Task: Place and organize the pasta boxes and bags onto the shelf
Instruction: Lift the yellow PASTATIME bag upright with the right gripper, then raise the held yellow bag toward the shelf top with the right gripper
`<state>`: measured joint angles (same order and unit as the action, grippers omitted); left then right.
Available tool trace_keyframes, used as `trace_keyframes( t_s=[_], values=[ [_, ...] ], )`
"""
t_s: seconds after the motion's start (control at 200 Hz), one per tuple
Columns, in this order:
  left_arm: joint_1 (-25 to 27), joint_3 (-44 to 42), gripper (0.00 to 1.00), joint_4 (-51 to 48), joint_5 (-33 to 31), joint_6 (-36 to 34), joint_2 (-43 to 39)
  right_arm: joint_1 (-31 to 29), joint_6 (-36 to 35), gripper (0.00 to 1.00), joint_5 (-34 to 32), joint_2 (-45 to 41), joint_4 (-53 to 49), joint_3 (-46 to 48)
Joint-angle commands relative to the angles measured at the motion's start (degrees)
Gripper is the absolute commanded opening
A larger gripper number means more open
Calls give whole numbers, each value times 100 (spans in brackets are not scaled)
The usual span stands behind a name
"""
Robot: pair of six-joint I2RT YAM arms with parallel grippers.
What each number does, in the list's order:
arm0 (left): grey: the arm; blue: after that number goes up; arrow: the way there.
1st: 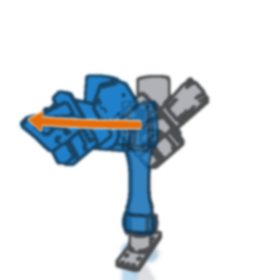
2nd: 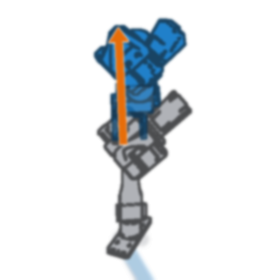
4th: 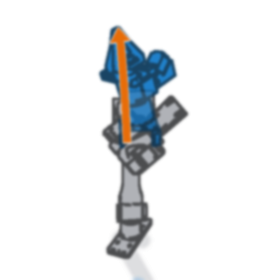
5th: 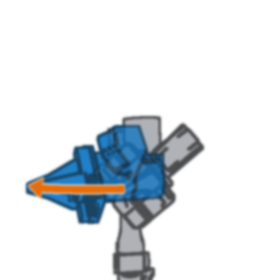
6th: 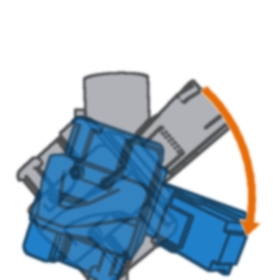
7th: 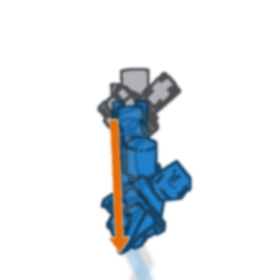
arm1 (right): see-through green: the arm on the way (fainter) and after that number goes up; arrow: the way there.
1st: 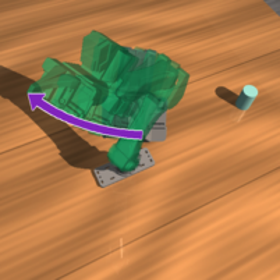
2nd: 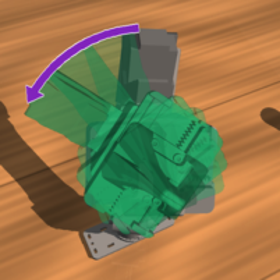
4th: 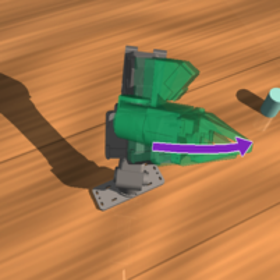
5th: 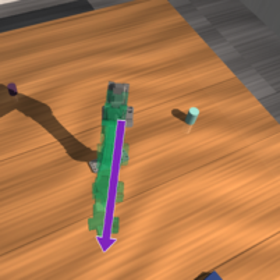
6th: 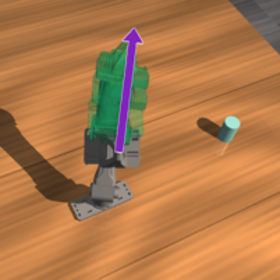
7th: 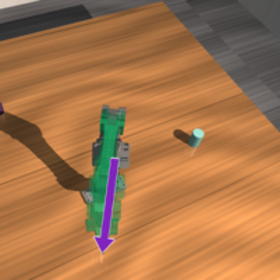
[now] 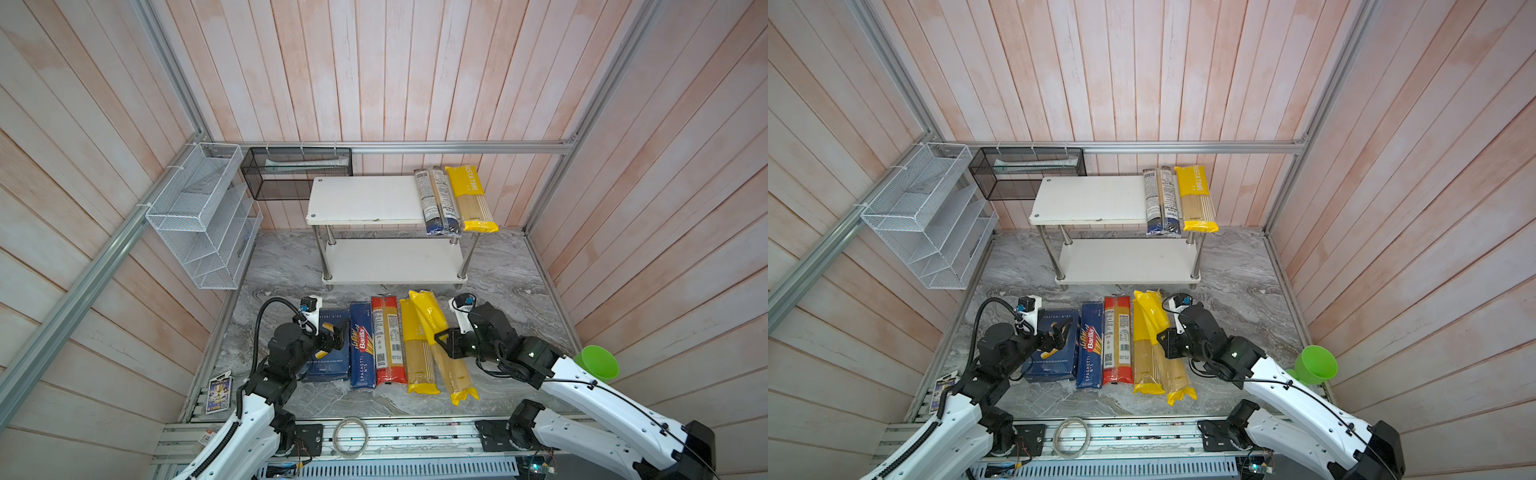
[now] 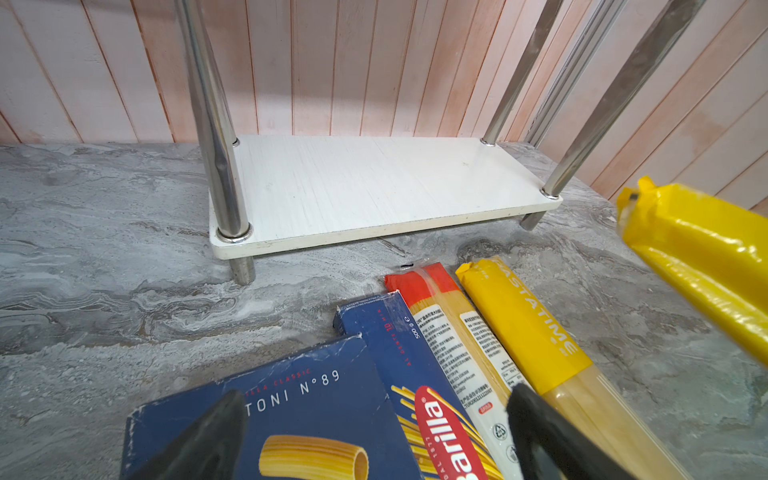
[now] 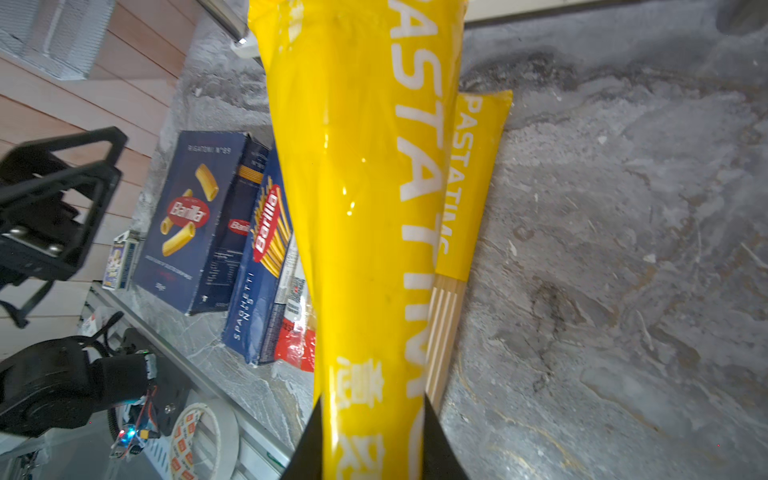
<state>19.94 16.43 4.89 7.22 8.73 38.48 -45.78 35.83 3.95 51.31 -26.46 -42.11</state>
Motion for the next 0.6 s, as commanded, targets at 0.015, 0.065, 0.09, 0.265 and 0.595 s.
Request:
trace_keyframes(
  t_s=[0.015, 0.065, 0.09, 0.265, 0.595],
  values=[
    [25, 21, 100, 32, 16, -67, -42, -229, -299, 6, -56, 81, 825, -662],
    [17, 19, 100, 30, 16, -65, -40, -277, -397, 5, -29, 200, 874, -797],
    [20, 17, 100, 32, 16, -66, -47, -294, -446, 6, -15, 252, 896, -856],
    [20, 11, 100, 29, 11, -65, -66, -346, -736, 6, 193, 540, 1146, -1155],
    [20, 24, 100, 38, 7, -60, -20, -422, -1066, 5, 313, 887, 1143, -1759]
  ],
)
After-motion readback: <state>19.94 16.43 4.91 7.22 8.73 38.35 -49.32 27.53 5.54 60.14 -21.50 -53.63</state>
